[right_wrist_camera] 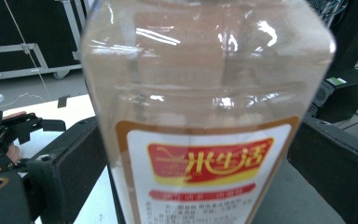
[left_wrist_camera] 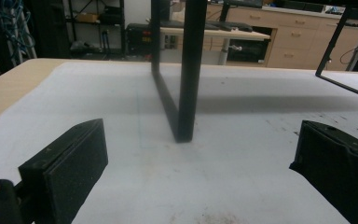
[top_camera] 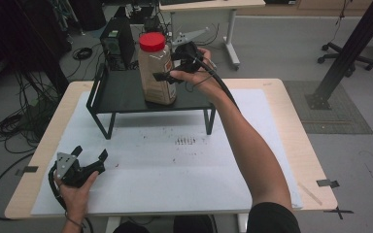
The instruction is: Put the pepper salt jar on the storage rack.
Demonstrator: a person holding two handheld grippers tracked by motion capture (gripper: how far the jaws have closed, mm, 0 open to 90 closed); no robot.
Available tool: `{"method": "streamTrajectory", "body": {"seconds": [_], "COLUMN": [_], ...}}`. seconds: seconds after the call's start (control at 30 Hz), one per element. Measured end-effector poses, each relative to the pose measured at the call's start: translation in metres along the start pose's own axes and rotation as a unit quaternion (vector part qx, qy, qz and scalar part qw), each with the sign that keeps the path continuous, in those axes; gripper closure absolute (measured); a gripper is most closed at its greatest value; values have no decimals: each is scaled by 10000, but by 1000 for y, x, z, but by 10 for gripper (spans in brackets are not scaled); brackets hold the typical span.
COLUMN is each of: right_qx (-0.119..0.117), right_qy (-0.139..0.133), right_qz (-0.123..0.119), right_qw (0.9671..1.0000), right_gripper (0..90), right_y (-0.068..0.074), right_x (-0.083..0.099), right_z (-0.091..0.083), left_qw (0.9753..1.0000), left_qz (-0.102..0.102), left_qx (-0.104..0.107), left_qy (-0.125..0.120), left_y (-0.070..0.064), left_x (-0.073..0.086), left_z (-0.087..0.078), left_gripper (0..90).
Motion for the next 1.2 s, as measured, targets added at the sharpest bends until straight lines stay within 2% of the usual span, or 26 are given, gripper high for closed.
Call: {"method": "streamTrajectory", "body": {"seconds": [0.53,0.67,0.8,1.2], "right_qx": [261,303,363,505], "right_qy": [100,51,12,-137], "right_qz": [-76,-80,-65,-16], "right_qw": [9996,9995,9993,9986], "right_gripper": [58,59,59,59], "right_y": [6,10,13,24], "right_x": [7,7,8,21], "right_z": [-34,-45,-56,-86], "left_qw": [10000,10000,10000,10000], "left_qz": [-32,-78,-38,-66], "left_qx": [9,12,5,27], "left_qy": [1,-6,17,42], "left_y": [0,1,0,-1], "left_x": [0,0,0,1], "left_z": [0,0,1,1], "left_gripper": [29,29,29,29]}}
Point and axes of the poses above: each handheld gripper's, and its own axes: z roughly forward along the jaws, x roughly out of its underside, y roughly to its left, the point moved 8 cm from there along z, roughly forward along the jaws, and after that the axes turned 2 degrees about y, right-handed, at the moved point
